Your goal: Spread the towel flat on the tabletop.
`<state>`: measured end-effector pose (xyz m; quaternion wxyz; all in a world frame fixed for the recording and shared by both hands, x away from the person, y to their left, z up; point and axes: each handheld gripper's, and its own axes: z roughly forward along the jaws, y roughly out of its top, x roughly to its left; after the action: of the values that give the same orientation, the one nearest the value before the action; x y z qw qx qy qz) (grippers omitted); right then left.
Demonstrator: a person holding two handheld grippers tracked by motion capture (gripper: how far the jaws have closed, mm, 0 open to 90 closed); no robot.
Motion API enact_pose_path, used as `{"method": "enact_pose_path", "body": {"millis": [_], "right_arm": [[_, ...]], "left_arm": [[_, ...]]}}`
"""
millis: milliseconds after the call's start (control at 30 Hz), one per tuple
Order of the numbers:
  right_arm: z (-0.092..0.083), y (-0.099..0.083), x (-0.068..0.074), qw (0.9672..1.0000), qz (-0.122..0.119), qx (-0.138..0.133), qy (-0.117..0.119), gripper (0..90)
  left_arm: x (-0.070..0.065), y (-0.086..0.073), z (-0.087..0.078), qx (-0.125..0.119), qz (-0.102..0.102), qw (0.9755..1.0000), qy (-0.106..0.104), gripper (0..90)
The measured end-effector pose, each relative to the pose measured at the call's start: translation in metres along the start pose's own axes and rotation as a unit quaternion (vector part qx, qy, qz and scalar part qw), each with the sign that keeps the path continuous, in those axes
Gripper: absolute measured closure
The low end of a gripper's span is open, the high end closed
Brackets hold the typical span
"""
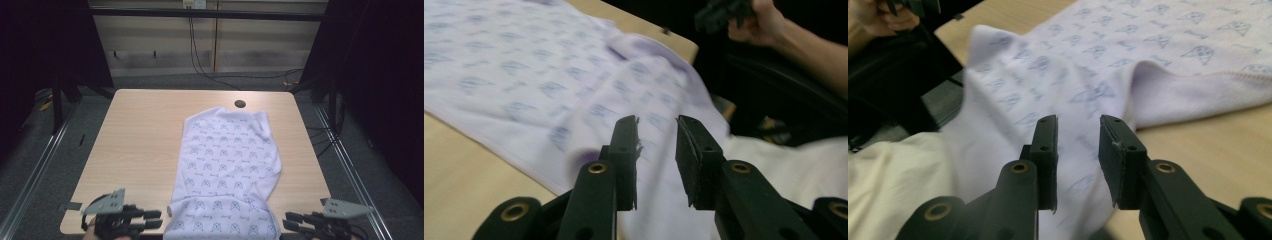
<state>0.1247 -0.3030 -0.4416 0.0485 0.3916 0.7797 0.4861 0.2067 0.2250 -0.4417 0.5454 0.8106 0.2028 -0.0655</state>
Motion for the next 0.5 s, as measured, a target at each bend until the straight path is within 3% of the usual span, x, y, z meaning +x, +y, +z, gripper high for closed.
{"method": "enact_pose_path", "body": {"millis": [33,100,167,300,400,433,467,500], "right_arm": [[0.007,0.003,-0.006,1.0000,0.000,0.000,-0.005,69.4],[0.026,0.013,-0.021,0.9999,0.002,0.011,-0.005,68.8],[0.047,0.026,-0.033,0.9994,-0.009,0.029,-0.019,67.1],[0.079,0.044,-0.046,0.9988,-0.011,0.046,-0.009,63.0],[0.100,0.048,-0.055,0.9974,0.007,0.071,-0.008,64.7],[0.104,0.047,-0.057,0.9970,0.014,0.076,0.007,69.8],[0.105,0.046,-0.058,0.9971,0.020,0.074,0.006,76.8],[0.103,0.044,-0.059,0.9972,0.027,0.069,0.005,82.4]], "left_arm": [[0.016,0.006,0.009,0.005,-0.008,0.9998,0.018,70.2],[0.042,0.016,0.027,0.026,-0.011,0.9990,0.035,70.1],[0.069,0.024,0.047,0.050,-0.027,0.9972,0.049,70.6],[0.104,0.027,0.088,0.084,-0.034,0.9927,0.079,71.0],[0.106,0.025,0.104,0.111,-0.027,0.9895,0.087,70.9],[0.106,0.023,0.108,0.123,-0.028,0.9876,0.093,71.3],[0.105,0.020,0.110,0.133,-0.014,0.9852,0.106,72.0],[0.105,0.017,0.108,0.121,-0.009,0.9868,0.107,74.0]]}}
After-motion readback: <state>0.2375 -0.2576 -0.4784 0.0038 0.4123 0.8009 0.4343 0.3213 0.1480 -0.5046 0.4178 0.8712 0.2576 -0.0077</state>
